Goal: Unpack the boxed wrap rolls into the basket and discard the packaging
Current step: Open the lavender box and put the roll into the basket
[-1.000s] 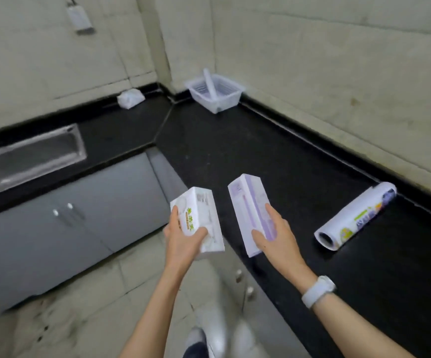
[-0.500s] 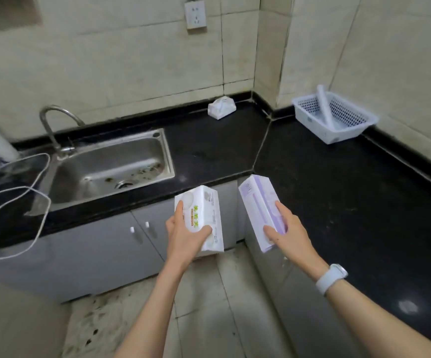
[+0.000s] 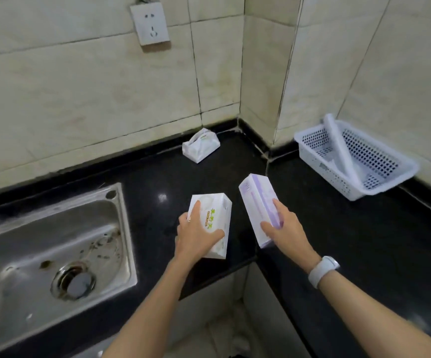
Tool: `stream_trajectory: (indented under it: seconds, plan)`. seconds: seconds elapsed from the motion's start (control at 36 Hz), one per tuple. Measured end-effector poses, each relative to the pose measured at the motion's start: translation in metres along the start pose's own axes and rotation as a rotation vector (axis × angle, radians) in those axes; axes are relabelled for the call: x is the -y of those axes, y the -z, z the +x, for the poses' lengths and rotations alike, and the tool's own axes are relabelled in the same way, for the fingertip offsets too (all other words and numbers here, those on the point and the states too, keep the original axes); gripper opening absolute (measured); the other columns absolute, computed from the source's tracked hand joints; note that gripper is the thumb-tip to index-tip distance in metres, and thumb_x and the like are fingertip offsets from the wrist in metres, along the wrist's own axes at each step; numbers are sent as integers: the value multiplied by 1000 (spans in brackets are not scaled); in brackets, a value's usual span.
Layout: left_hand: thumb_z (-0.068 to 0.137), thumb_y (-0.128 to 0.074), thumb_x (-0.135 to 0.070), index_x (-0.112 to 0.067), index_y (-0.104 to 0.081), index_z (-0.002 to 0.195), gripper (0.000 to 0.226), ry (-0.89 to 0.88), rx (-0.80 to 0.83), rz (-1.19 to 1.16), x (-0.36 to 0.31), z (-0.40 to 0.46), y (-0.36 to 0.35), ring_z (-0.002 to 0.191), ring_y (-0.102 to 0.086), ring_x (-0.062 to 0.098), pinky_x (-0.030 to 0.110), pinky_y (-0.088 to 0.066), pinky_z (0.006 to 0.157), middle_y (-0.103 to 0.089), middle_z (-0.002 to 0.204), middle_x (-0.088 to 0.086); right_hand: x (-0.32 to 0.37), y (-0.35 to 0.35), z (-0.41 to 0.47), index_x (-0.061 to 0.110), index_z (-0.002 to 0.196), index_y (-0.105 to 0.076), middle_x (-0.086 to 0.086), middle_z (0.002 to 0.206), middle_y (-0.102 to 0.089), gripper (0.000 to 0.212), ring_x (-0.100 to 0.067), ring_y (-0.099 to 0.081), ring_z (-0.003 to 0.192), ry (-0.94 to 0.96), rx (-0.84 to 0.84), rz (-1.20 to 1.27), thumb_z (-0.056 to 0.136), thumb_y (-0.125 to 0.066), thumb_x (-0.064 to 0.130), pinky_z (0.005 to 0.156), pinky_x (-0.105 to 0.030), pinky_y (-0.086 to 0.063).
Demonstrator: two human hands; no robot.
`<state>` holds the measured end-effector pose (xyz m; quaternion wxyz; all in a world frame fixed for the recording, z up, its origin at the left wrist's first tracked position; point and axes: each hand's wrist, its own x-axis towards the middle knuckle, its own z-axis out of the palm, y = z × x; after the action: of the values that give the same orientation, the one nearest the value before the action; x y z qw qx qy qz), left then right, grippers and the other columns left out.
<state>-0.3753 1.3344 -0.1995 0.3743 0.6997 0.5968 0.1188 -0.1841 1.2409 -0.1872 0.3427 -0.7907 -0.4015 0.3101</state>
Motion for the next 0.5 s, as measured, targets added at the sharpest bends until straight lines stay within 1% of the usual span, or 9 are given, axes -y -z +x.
stream_trajectory:
  seconds: [0.08, 0.14, 0.22, 0.28, 0.39, 0.5]
  plan:
    - [67, -64, -48, -37, -6, 144, 97, -52, 41, 141, -23, 57, -1, 125, -36, 29, 49, -39, 103, -21, 144, 6, 9, 7, 47, 27, 145, -19, -10, 138, -37, 72, -29, -48, 118, -26, -35, -27, 84, -58, 31, 93, -37, -42]
    - [68, -64, -50, -35, -5, 145, 98, -84, 71, 209, -37, 94, -1, 126, -35, 30, 49, -37, 104, -20, 145, 7, 15, 10, 75, 28, 145, -21, -10, 137, -39, 72, -29, -49, 118, -33, -54, -52, 84, -59, 31, 91, -35, -40]
    - [67, -65, -52, -34, -7, 145, 99, -135, 101, 297, -58, 152, -5, 126, -34, 32, 49, -35, 104, -23, 144, 9, 19, 18, 122, 27, 145, -22, -9, 137, -40, 72, -28, -52, 114, -45, -85, -80, 84, -59, 31, 85, -31, -41]
    - [66, -65, -53, -32, -8, 145, 100, -168, 119, 357, -67, 179, -6, 127, -33, 33, 49, -34, 104, -23, 144, 9, 22, 21, 136, 27, 146, -20, -9, 135, -39, 72, -27, -53, 109, -46, -82, -121, 85, -58, 32, 81, -28, -40]
    - [65, -65, -55, -32, -7, 145, 102, -223, 170, 475, -91, 255, -20, 129, -30, 36, 51, -31, 104, -20, 146, 11, 23, 24, 185, 29, 146, -17, -8, 132, -39, 73, -23, -53, 104, -75, -89, -193, 85, -57, 35, 82, -27, -42]
    - [66, -65, -54, -31, -6, 146, 102, -293, 202, 568, -110, 318, -38, 128, -31, 36, 50, -30, 104, -20, 146, 12, 26, 20, 225, 31, 145, -17, -6, 134, -37, 73, -23, -53, 107, -128, -99, -222, 84, -57, 37, 88, -32, -47]
